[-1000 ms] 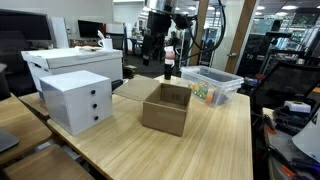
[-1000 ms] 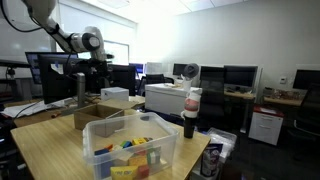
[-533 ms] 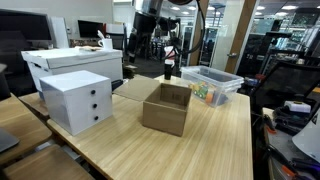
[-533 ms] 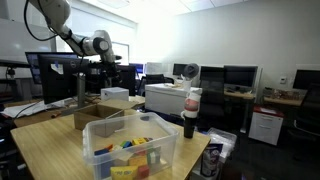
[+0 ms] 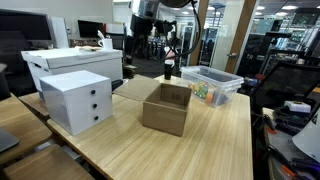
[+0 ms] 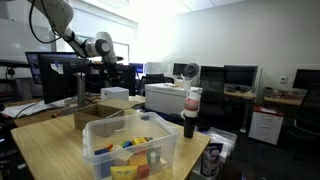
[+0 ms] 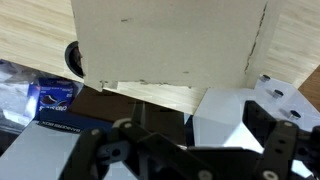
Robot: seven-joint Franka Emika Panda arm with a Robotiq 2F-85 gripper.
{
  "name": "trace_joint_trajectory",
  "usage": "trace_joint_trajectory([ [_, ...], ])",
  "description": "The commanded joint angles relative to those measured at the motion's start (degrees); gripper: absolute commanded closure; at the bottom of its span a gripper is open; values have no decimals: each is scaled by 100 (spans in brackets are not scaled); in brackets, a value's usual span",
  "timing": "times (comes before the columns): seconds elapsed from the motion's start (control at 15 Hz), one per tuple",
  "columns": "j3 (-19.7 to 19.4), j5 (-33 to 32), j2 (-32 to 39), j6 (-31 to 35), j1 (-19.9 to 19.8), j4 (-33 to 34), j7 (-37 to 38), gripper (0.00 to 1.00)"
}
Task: Close the top of the brown box
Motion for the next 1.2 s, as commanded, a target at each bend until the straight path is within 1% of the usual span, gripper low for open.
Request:
trace_joint_trajectory([
  [0.0,-39,5,151,-83,51,148,-2,0],
  [0.27,1,87,583,-186,20,594,-184,0],
  [0.67,-43,61,1156,-361,60,1299,-211,0],
  [1.13,-67,96,1745,-807,66,2108,-206,0],
])
